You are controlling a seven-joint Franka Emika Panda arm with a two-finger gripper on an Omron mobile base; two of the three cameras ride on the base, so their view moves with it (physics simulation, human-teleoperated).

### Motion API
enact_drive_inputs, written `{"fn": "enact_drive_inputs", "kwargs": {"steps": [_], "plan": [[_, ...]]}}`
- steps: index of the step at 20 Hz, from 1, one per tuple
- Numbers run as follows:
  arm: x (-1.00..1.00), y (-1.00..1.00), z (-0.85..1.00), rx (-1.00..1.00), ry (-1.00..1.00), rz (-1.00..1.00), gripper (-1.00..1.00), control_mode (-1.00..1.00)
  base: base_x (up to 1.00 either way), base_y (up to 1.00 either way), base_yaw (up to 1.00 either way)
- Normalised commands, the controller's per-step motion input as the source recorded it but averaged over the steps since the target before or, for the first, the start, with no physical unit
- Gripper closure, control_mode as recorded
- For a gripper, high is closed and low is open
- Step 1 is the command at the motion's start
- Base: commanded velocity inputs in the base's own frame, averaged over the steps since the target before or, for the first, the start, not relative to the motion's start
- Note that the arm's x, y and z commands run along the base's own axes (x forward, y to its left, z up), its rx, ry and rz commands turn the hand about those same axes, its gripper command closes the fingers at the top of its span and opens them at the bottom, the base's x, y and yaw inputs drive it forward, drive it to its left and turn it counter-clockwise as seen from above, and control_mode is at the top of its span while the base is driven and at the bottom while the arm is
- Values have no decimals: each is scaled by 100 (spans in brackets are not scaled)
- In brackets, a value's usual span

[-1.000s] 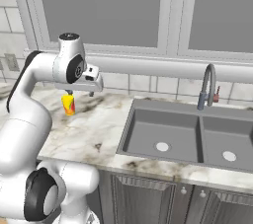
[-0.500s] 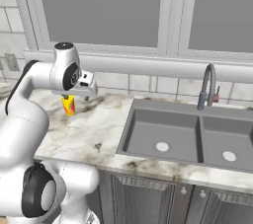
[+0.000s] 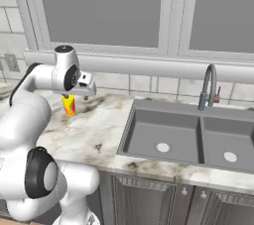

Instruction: Place the cup in the left basin and the mug in the right basin of the sink.

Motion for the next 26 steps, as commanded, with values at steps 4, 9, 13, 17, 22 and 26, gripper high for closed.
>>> {"fn": "enact_drive_inputs", "kwargs": {"steps": [4,9,13,17,22,26], "plan": [[31,19,-13,0,0,0,-100,-100,0,0,0],[32,21,-20,0,1,0,-100,-100,0,0,0],[28,23,-25,1,1,0,-100,-100,0,0,0],[29,22,-30,2,1,0,-100,-100,0,0,0],[27,25,-27,1,1,0,-100,-100,0,0,0],[34,18,-19,2,1,0,-100,-100,0,0,0]]}}
